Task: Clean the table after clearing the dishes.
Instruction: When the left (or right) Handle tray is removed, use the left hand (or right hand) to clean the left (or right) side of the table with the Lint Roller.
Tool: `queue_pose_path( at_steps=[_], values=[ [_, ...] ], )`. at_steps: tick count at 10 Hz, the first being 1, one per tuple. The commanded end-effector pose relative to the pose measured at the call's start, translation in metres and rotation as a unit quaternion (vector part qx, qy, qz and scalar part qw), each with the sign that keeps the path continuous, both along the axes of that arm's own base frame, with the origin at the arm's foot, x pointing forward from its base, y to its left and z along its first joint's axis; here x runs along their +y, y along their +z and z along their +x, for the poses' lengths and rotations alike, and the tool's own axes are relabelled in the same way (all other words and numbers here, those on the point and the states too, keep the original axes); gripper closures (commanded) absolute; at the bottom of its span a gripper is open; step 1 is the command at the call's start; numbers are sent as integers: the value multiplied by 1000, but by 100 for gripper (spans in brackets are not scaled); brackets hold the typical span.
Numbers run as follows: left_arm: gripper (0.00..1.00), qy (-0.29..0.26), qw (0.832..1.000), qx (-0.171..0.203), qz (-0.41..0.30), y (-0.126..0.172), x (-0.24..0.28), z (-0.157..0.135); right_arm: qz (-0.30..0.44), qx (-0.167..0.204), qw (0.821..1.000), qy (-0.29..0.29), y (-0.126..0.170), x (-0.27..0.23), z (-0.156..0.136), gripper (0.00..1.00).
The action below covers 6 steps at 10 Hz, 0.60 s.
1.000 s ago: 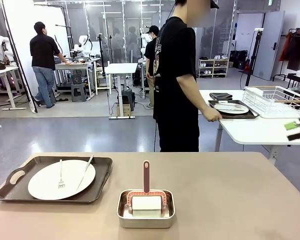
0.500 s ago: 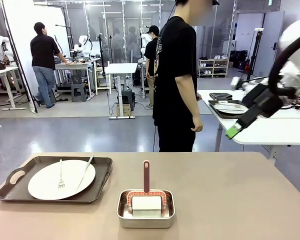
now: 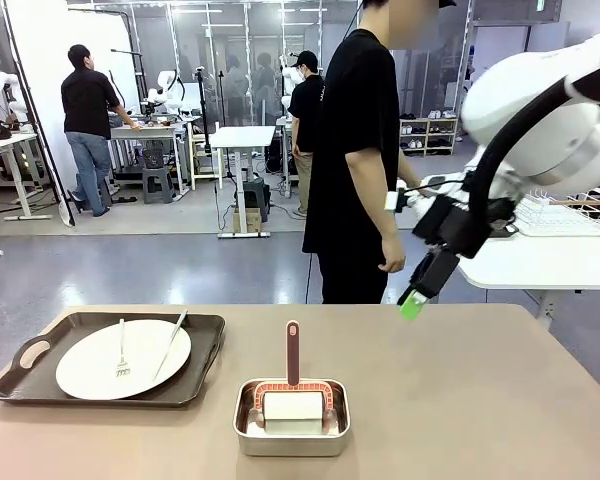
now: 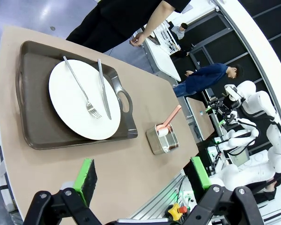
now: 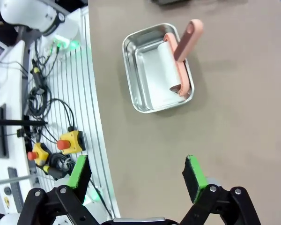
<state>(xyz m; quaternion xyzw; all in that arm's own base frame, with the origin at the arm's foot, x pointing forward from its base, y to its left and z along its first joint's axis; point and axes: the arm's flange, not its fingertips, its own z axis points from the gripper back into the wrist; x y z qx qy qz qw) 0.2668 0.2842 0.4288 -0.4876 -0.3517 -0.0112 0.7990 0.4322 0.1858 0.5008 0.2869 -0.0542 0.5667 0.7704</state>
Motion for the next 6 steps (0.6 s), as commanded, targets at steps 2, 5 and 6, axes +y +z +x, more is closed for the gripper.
queue_pose_path(
  at_steps=[2,5,6],
  values=[
    [0,0,1000,-3,-6,1,1,-2,-34,-37,997,51,-21,28,0,0],
    [0,0,1000,-3,-6,1,1,-2,-22,-15,999,34,-14,29,-4,0],
    [0,0,1000,-3,-6,1,1,-2,-22,-15,999,34,-14,29,-4,0]
  ],
)
